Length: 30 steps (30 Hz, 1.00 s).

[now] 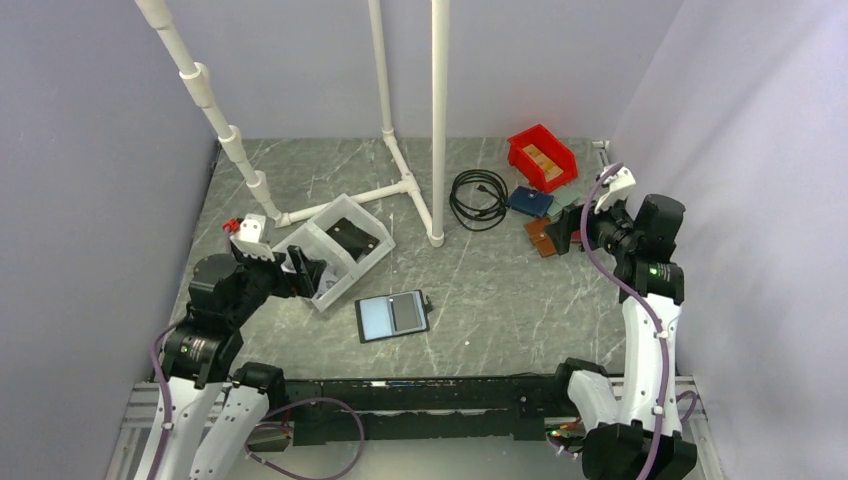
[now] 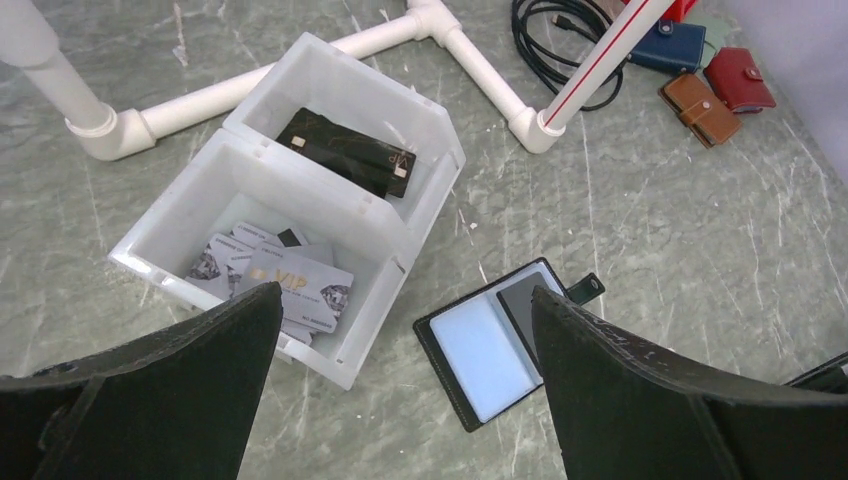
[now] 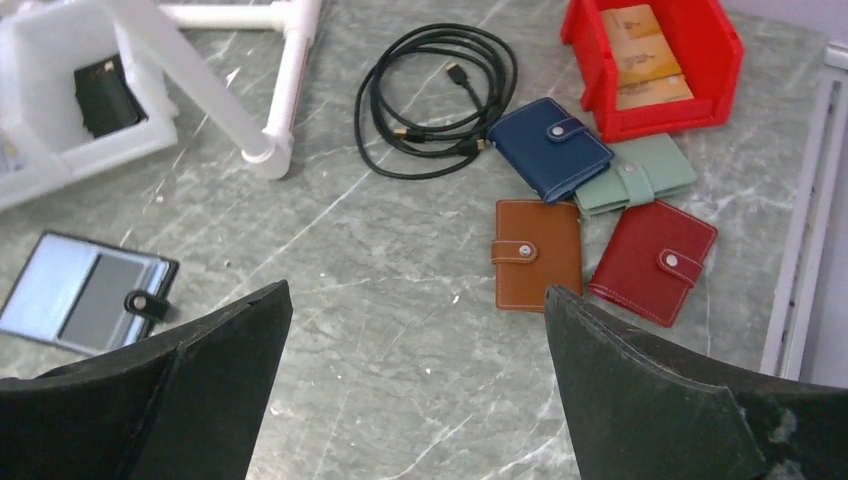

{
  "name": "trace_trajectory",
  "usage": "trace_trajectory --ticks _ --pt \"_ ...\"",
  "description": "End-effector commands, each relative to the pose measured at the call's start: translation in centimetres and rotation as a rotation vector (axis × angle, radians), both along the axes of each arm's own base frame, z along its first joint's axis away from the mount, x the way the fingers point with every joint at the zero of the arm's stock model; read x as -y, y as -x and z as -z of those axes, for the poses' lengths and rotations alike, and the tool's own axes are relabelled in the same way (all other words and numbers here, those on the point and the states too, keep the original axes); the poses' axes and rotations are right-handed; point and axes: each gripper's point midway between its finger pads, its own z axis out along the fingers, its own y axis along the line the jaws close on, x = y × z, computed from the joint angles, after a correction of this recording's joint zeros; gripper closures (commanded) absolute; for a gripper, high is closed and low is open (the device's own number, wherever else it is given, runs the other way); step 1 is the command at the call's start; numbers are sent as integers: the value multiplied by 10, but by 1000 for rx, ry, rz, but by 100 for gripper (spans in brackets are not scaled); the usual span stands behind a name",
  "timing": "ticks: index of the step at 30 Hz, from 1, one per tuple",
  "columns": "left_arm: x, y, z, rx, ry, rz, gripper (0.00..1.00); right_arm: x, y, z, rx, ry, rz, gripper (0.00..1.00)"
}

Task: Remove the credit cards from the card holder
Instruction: Reset both arms

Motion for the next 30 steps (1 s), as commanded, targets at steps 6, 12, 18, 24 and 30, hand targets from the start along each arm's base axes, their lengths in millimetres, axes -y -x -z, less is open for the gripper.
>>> trace_trajectory --ticks 6,12,18,24,30 --pt "-10 2 -14 89 -31 -36 0 -3 13 -53 80 -73 50 0" --pt "-12 4 -16 98 -28 -47 0 -12 18 -58 113 -173 7 0" --pt "-11 5 -16 96 -27 -41 1 -14 22 -67 134 -255 17 0" --pt "-13 5 -16 99 -27 -51 1 -29 34 -66 145 -219 -118 0" --pt "-14 5 -16 96 -29 -59 0 -32 39 -67 151 -207 -144 0"
